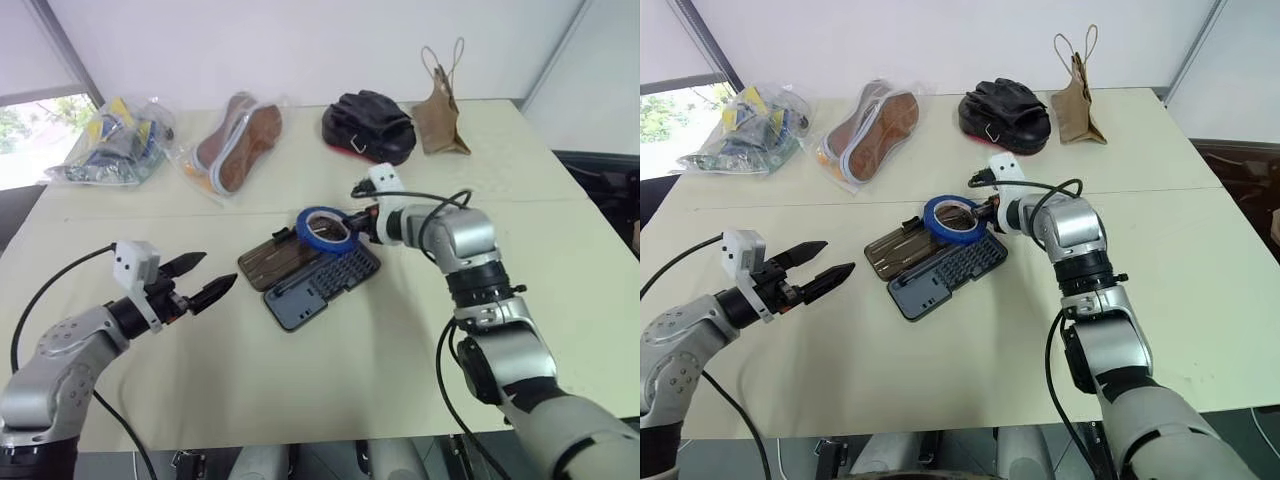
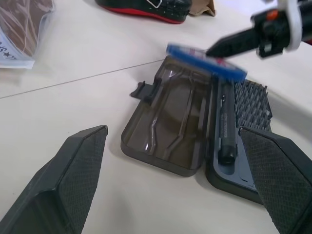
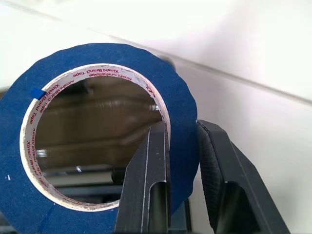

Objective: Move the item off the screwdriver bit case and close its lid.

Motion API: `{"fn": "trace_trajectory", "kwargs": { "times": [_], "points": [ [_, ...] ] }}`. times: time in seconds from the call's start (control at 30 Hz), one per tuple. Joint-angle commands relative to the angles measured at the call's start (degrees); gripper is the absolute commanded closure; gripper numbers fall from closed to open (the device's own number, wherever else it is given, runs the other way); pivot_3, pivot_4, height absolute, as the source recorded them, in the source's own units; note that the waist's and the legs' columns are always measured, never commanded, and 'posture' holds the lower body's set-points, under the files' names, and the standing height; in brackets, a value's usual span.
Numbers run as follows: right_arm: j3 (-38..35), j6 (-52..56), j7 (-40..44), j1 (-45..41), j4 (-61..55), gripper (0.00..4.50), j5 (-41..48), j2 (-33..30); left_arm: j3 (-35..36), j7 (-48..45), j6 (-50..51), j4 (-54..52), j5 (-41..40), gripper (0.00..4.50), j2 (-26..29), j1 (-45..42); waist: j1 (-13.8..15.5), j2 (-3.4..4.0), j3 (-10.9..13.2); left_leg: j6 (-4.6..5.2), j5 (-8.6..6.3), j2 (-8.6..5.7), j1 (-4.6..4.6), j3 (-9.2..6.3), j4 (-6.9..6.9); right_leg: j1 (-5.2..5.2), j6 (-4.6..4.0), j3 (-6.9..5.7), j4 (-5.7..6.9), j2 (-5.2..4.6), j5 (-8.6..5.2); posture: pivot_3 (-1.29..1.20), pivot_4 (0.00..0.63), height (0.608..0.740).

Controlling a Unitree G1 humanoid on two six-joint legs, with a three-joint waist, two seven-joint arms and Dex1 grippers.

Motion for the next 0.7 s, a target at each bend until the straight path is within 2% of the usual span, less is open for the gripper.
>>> {"fn": "trace_trajectory", "kwargs": {
  "times": [0.03, 0.2, 0.37, 0.47, 0.7],
  "points": [
    [-3.9, -1.1, 0.0, -4.9, -0.4, 4.21, 0.8, -3.2, 0.0, 0.0, -1.3, -1.3, 0.2, 0.00, -0.2, 0.1, 0.0, 0.00, 0.0, -0.01, 0.00, 0.00, 0.00, 0.00, 0.00, -0.01, 0.00, 0.00, 0.00, 0.00, 0.00, 0.00, 0.150, 0.740],
    [-4.3, -3.1, 2.0, -5.4, 1.1, 4.21, -0.6, -10.1, -0.7, -0.3, -1.1, -1.2, 0.2, 0.00, -0.4, -0.6, 0.2, -0.02, 0.0, 0.12, -0.07, -0.01, 0.00, 0.01, 0.01, 0.02, 0.00, 0.00, -0.01, -0.01, 0.00, 0.00, 0.150, 0.740],
    [-1.4, -9.8, 3.8, 0.1, 4.9, 4.21, -6.0, -20.0, -2.5, -3.0, 0.3, -2.6, -1.0, 0.00, 1.4, -1.9, 0.3, -0.02, 0.0, 0.21, -0.12, -0.06, -0.01, 0.03, 0.05, 0.09, 0.00, -0.01, -0.06, -0.05, 0.00, 0.00, 0.150, 0.740],
    [-0.4, -17.8, 2.8, 5.0, 9.9, 4.21, -11.3, -27.2, -4.5, -3.7, 2.2, -3.9, -2.8, 0.00, 1.5, -5.1, 0.4, -0.02, 0.0, 0.26, -0.15, -0.06, -0.01, 0.08, 0.06, 0.08, 0.00, 0.02, -0.05, -0.05, 0.00, 0.00, 0.150, 0.740],
    [-6.7, -24.2, -4.1, 5.6, 22.6, 4.21, -11.5, -29.0, -8.6, -4.0, 3.5, -3.1, -2.7, 0.00, 0.3, -8.5, -1.2, 0.03, 0.0, 0.19, -0.10, 0.06, 0.07, 0.21, 0.08, 0.09, 0.01, 0.14, 0.01, 0.05, 0.01, 0.00, 0.150, 0.740]
  ]
}}
